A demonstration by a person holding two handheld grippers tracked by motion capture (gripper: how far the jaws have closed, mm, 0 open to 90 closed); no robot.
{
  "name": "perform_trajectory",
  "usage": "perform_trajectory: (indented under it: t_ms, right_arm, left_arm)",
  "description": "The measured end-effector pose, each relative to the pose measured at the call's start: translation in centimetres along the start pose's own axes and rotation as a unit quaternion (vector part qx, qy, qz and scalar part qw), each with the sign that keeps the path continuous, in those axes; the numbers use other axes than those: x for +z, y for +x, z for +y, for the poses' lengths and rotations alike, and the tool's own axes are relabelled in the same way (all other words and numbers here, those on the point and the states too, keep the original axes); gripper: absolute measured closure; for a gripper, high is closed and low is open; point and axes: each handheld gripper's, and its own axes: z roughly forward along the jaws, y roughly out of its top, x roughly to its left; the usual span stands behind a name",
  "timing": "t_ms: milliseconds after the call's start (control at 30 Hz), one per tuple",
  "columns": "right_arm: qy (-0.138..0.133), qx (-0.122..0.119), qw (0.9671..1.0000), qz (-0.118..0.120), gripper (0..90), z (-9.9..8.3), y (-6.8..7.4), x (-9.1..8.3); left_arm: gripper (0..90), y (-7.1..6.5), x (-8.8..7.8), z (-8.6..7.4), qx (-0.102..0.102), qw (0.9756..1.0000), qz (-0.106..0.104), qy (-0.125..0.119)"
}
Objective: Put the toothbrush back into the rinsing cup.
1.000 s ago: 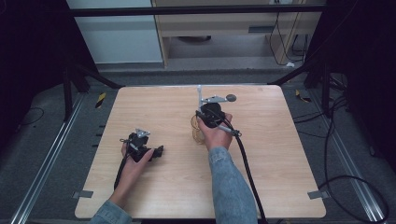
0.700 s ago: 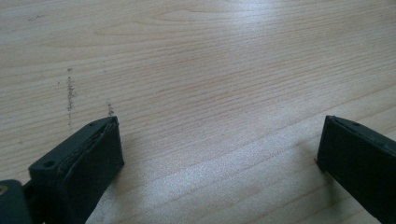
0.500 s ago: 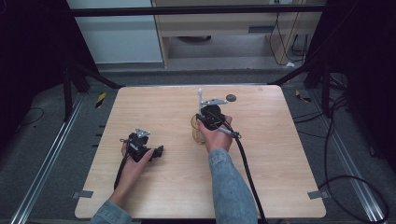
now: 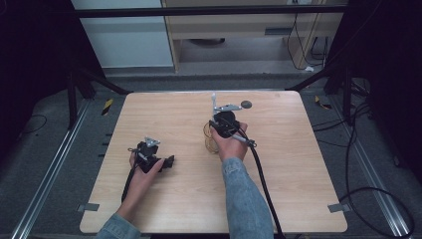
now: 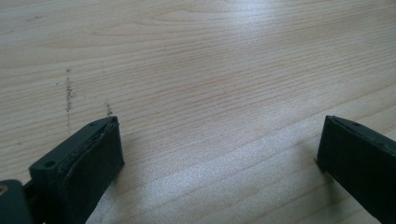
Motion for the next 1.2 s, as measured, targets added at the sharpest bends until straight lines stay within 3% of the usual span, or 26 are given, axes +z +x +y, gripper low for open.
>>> perform_trajectory:
  t_ms: [1200]
  right_arm:
    - [0.009,0.009,0.9999,-0.009,65.6,0.68,-0.44,0.81]
  left_arm:
    - [0.0,0.00,0.00,0.00,0.000,1.0000,0.000,0.000]
